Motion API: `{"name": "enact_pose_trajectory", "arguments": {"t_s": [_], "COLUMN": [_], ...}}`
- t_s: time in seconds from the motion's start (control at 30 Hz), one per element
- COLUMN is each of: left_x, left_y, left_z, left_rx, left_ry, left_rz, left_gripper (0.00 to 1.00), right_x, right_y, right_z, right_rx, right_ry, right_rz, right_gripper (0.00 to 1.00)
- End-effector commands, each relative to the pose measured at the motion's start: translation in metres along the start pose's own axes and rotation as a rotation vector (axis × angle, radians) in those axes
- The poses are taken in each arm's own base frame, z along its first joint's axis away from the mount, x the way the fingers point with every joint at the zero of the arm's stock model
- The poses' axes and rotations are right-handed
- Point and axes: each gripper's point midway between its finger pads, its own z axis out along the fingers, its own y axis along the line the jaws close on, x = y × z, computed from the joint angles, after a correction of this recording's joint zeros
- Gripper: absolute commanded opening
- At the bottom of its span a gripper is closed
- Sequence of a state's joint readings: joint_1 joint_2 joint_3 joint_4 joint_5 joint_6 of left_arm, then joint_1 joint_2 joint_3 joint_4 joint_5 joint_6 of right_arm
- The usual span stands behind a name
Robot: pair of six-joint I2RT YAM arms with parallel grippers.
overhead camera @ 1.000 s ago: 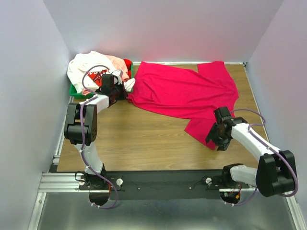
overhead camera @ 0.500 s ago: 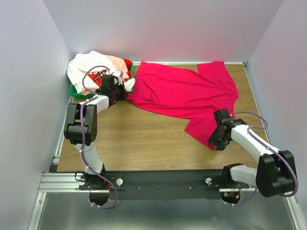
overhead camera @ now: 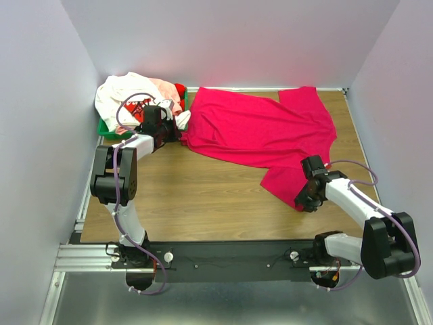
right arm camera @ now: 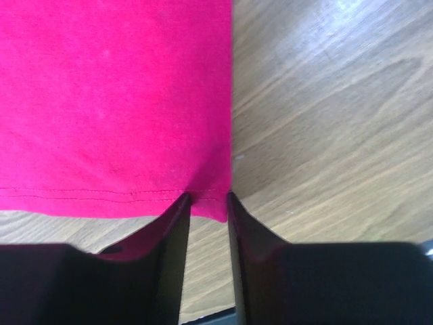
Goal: Fold and stack the t-shirts
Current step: Fold the tshirt
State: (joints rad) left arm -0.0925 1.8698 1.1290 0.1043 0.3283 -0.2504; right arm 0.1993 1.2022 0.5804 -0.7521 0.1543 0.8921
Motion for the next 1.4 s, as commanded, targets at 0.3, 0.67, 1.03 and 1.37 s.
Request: {"name": "enact_pose_trajectory", "arguments": {"t_s": [0.3,0.67,1.03,1.37], "left_x": [-0.014,-0.018,-0.002,0.026], "left_y": [-0.006,-0.012,-0.021,-0.021], "left_z": [-0.014,-0.041,-0.094,-0.134], "left_rx": [0.018,-0.013,-0.041,-0.076], "left_ry": [-0.051,-0.120,-0.221,-0.275], "left_rz": [0.002,-0.071,-0.170,-0.223], "left_gripper": [0.00,0.00,0.00,0.00], "right_x": [0.004,-0.028,-0.043,-0.039], "right_y": [0.004,0.010,0.005,-0.005], "right_z": [-0.003,-0.067,-0.119,-0.158], "right_rx": [-0.065,-0.137,-0.218,-0.295], "right_ry": [-0.023,-0.152,-0.268,-0.317], "right_rz": [0.035,0.028,-0.005,-0.012], "right_gripper": [0.01,0.00,0.00,0.01]}}
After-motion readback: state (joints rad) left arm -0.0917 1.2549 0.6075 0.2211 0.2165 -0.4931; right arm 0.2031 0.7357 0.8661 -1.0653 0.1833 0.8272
